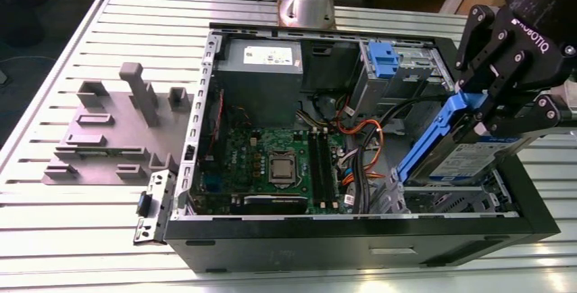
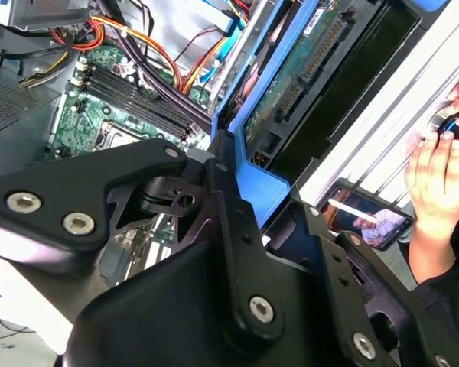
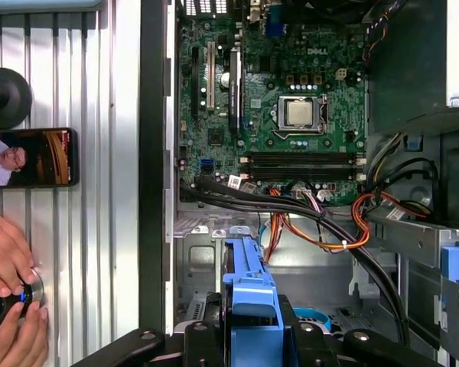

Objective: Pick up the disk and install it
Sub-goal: 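Insert the disk into the insertion slot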

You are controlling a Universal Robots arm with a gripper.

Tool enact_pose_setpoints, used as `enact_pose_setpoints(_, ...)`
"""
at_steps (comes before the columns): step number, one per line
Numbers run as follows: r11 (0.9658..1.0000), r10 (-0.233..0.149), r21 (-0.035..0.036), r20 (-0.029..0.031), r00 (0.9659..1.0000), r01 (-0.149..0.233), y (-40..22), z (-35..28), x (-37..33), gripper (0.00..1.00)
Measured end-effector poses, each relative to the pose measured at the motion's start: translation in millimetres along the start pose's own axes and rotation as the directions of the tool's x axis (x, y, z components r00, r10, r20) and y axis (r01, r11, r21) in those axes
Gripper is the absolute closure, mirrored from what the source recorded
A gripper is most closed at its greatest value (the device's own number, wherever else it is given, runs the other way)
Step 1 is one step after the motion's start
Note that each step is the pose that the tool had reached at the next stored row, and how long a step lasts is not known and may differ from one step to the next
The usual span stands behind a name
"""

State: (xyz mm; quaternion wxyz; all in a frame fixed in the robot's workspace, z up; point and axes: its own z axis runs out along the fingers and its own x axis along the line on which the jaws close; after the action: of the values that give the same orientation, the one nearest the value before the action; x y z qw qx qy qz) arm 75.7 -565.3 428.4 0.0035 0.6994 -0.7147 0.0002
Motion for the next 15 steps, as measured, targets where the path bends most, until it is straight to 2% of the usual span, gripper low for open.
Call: enact_pose_setpoints(15,1.0,0.0,0.0002,0.0,1.0,0.0,0.0,1.5,0.1,0.64)
